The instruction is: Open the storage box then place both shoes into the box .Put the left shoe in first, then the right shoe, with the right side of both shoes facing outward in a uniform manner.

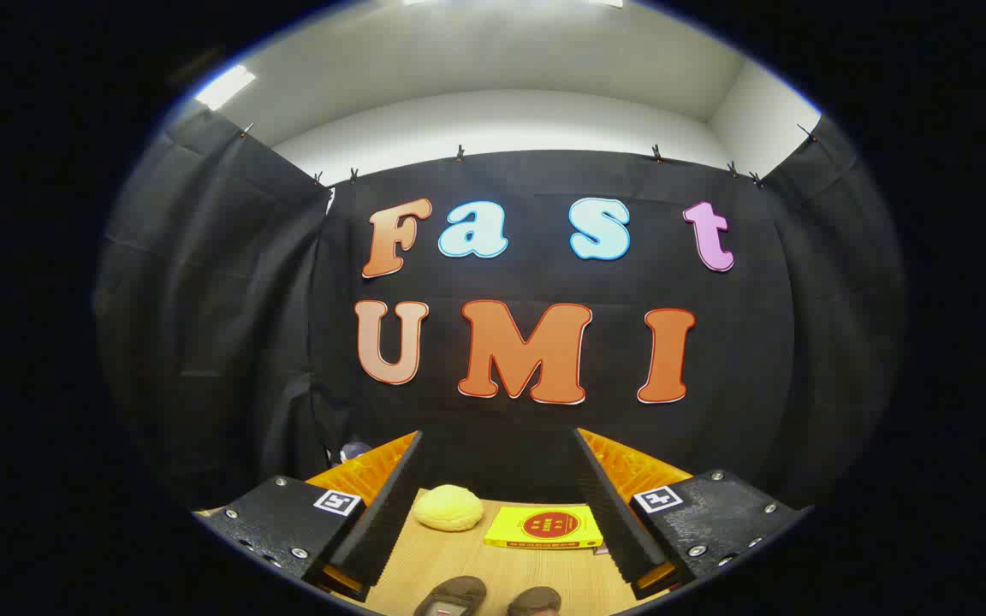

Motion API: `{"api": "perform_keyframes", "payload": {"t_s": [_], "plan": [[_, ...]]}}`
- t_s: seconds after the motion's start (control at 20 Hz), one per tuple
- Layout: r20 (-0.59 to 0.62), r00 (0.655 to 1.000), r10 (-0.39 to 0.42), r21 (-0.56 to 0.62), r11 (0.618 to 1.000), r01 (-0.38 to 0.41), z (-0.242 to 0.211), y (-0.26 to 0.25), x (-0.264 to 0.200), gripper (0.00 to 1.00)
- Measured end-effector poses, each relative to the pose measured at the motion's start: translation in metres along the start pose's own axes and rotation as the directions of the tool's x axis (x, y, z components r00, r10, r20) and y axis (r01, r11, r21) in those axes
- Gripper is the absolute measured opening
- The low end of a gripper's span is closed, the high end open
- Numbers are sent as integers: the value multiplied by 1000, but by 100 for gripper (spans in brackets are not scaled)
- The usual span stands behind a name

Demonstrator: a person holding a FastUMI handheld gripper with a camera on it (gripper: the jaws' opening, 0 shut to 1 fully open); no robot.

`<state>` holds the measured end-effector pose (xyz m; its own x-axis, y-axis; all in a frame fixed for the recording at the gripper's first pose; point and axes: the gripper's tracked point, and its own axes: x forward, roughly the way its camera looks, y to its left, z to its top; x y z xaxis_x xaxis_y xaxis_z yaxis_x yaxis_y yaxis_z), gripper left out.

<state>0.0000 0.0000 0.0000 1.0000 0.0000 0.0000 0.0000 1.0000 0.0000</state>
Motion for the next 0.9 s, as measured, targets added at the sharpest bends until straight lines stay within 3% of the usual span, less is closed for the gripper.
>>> {"api": "perform_keyframes", "payload": {"t_s": [0.9], "plan": [[-63, 997, 35, 53, 998, -32, -25, -1, 6, 100]]}}
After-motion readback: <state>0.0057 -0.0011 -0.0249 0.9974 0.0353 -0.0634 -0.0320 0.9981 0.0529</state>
